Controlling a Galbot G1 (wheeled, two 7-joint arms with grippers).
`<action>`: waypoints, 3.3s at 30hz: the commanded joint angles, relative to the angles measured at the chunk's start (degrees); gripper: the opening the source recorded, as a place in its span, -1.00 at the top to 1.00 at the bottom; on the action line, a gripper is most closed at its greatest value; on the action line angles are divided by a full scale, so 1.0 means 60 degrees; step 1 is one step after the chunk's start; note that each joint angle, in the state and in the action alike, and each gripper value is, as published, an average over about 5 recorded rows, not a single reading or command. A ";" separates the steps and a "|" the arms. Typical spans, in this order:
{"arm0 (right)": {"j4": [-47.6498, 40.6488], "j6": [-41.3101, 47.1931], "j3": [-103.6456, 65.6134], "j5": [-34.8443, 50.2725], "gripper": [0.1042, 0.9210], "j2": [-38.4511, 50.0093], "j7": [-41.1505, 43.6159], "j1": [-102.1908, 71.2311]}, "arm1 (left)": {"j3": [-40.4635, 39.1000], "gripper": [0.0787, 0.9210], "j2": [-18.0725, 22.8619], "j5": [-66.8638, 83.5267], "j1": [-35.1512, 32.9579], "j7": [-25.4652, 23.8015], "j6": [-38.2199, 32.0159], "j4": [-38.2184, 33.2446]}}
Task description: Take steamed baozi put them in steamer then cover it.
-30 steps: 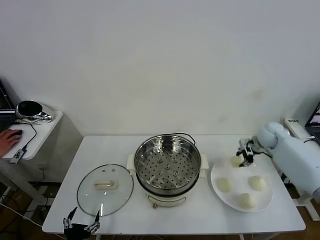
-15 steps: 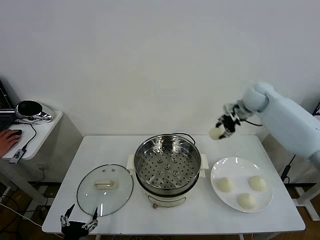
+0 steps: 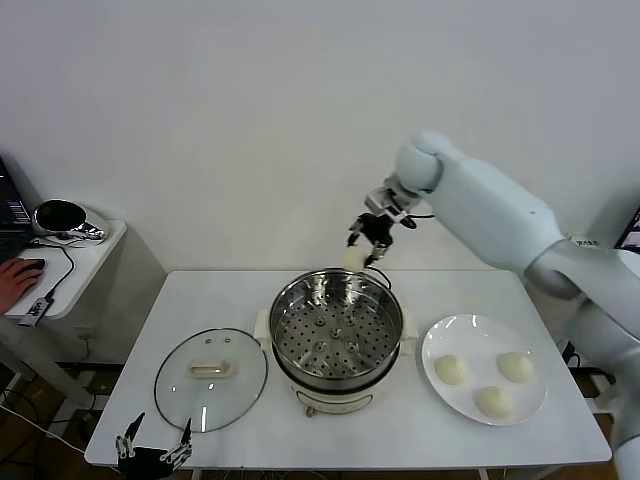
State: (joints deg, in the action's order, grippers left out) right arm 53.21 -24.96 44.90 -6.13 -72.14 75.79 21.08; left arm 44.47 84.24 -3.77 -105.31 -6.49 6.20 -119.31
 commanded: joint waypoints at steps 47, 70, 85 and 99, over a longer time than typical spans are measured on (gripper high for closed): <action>-0.0156 -0.3744 0.0991 -0.3110 -0.08 -0.0885 -0.1663 -0.1001 | 0.0059 -0.77 0.0175 -0.0004 0.0093 -0.0022 0.0002 0.0393; 0.3005 0.0387 0.0994 0.1045 -0.76 0.2067 -0.0249 0.0834 | 0.0027 -0.77 0.0115 -0.0072 -0.0007 -0.0221 0.0088 0.0186; 0.5116 0.7997 0.1909 0.2259 -0.76 0.5961 0.0390 0.1852 | -0.0196 -0.77 -0.0143 0.0111 0.0291 -0.0435 0.0302 0.0144; 0.5151 0.7385 0.0531 0.0486 -0.76 0.6755 -0.0505 -0.1575 | -0.0150 -0.77 -0.0095 0.0300 0.0136 -0.0490 0.0511 0.0027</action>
State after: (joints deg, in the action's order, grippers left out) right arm 82.54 14.79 52.82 0.23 -36.43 75.07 22.17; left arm 43.57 83.41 -2.29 -104.40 -9.32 8.92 -119.11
